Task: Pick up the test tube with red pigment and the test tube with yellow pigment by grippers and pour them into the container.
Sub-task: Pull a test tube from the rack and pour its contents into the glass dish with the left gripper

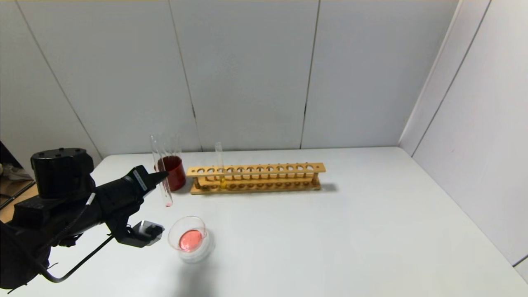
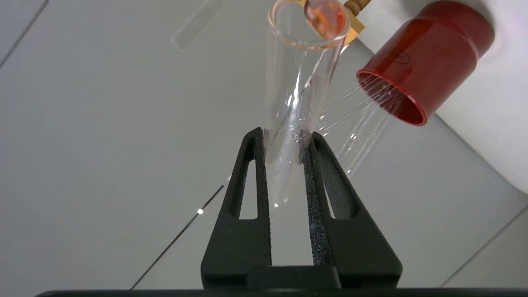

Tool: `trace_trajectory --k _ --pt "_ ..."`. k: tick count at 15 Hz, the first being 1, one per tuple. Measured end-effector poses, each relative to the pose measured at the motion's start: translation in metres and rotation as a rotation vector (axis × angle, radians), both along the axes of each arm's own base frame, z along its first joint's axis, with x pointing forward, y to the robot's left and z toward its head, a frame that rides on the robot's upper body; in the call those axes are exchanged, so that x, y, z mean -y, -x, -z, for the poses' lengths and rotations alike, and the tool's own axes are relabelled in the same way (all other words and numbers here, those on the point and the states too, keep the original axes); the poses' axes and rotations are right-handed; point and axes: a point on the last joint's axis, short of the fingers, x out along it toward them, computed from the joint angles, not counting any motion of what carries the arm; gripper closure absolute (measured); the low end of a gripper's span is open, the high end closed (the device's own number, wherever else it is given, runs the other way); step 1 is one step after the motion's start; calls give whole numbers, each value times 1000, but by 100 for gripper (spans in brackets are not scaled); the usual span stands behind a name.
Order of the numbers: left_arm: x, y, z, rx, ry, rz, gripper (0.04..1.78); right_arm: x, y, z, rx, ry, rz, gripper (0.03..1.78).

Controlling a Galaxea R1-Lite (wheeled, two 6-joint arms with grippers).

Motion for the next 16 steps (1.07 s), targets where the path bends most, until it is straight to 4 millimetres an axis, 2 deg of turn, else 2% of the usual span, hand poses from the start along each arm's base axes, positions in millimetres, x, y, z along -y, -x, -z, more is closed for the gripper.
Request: trace_trajectory --k 6,16 --pt "-1 2 -3 29 -49 -2 151 0 0 0 0 0 0 6" --pt "-2 7 0 3 -33 -40 151 0 0 0 0 0 0 6"
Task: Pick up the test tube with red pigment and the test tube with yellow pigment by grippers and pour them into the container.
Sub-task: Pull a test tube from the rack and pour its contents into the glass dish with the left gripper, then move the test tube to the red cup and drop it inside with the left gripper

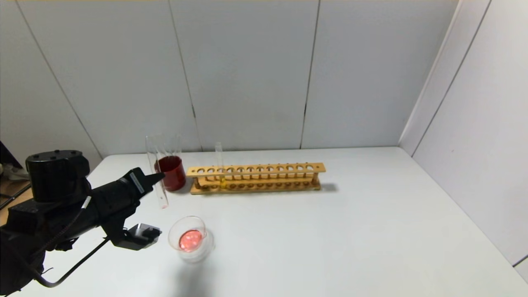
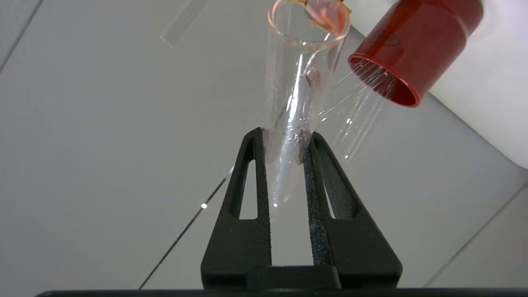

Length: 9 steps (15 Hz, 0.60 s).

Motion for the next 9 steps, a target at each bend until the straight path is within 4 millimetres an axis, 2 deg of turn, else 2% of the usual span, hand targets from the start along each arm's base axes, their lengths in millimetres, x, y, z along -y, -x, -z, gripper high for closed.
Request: trace_trajectory --k 3,6,9 --pt "-1 1 -5 -22 139 -89 151 0 0 0 0 0 0 6" --pt "-2 -8 -34 36 350 -209 151 0 0 0 0 0 0 6" --pt "-1 -25 -73 27 657 -327 151 0 0 0 0 0 0 6"
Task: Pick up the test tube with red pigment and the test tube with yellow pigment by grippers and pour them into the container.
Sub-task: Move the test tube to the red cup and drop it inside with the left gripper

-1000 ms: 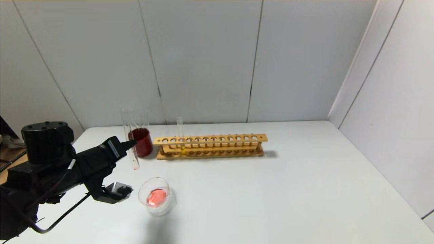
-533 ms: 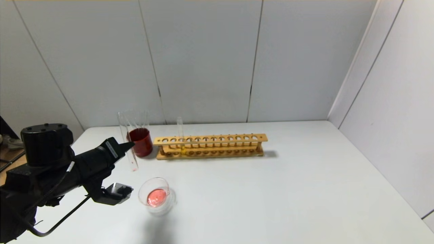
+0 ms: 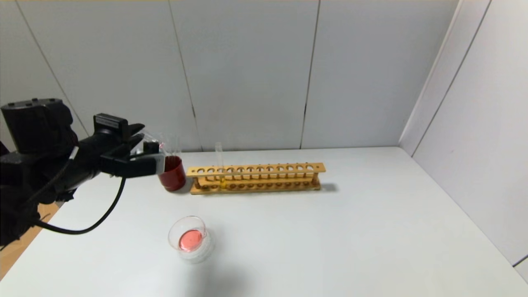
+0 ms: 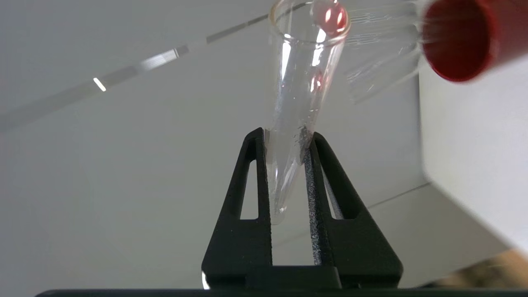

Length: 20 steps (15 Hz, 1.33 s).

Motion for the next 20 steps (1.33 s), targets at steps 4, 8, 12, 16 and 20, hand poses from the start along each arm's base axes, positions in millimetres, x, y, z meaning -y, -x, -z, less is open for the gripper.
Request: trace_trajectory --k 4,8,12,16,20 --pt "0 -1 -39 -165 384 -174 151 0 0 0 0 0 0 6" --pt "1 7 -59 -383 877 -303 151 0 0 0 0 0 0 6" --pt "3 2 -72 -437 1356 -238 151 0 0 0 0 0 0 6" --pt "-3 -6 -62 -387 1614 -191 151 0 0 0 0 0 0 6" --pt "-21 -20 -33 -314 1735 -169 151 0 0 0 0 0 0 6"
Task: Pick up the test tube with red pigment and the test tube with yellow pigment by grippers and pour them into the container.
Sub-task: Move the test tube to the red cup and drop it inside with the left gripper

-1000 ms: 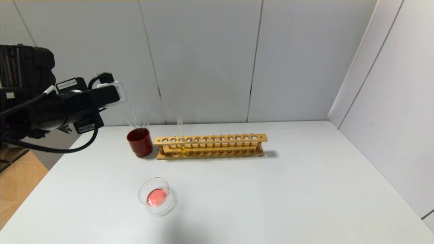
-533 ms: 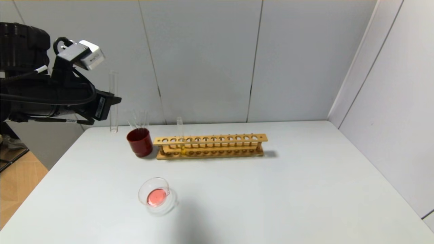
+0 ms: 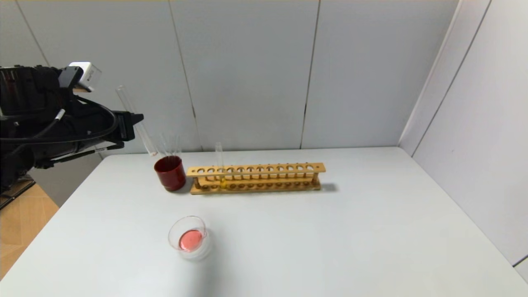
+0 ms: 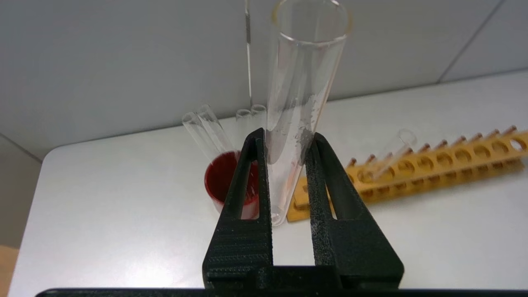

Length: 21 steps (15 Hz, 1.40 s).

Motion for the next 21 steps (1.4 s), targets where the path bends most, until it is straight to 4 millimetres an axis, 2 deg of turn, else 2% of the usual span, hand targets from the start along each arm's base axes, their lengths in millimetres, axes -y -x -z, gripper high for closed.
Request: trace_trajectory --k 5,11,15,21 --pt "-4 -25 24 183 93 -45 151 0 0 0 0 0 0 6" --pt "-17 -37 62 104 88 -93 151 0 0 0 0 0 0 6" --pt "-22 -40 77 60 86 -111 151 0 0 0 0 0 0 6" --pt "-25 -55 96 129 80 -144 151 0 0 0 0 0 0 6"
